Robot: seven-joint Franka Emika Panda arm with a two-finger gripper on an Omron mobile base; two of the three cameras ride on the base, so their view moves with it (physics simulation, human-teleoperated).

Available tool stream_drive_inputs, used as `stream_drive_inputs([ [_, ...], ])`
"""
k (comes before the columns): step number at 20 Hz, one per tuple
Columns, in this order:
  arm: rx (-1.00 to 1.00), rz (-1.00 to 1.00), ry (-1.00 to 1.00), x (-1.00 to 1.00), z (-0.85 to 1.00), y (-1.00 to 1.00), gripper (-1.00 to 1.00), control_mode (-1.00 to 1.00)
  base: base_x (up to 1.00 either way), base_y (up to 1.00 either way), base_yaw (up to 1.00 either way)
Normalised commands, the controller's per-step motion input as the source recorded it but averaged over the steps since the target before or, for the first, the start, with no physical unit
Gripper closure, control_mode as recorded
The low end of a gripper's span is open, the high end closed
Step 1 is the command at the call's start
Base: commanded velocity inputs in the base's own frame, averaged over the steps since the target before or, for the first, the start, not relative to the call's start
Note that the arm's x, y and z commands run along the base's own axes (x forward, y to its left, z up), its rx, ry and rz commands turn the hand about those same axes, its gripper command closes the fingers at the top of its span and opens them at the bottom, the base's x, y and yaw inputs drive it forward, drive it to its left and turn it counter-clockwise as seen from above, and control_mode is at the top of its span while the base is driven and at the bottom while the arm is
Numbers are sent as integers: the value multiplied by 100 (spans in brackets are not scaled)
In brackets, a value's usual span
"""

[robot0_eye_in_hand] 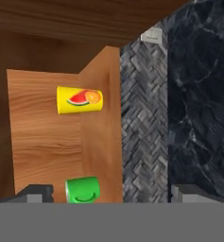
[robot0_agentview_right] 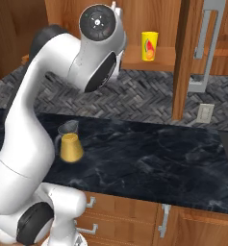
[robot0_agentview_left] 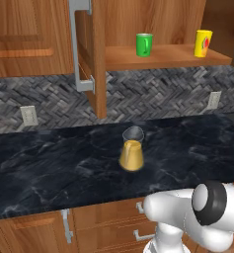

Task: There is a tray on the dining counter. Grab the cup, mug, and pitcher and place them on the tray. The pitcher may be placed next to the tray if it cannot fit the tray.

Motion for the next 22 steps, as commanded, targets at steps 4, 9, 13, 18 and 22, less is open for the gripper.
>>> stream_drive_inputs([
  [4, 2, 0, 0, 47, -18, -22, -100, -100, 0, 0, 0],
  [9, 0, 0, 0, 52, -7, -18, -100, -100, 0, 0, 0],
  [13, 0, 0, 0, 47, 0, -17, -100, -100, 0, 0, 0],
  [18, 0, 0, 0, 42, 0, -21, -100, -100, 0, 0, 0],
  [22, 0, 0, 0, 41, 0, -12, -100, -100, 0, 0, 0],
])
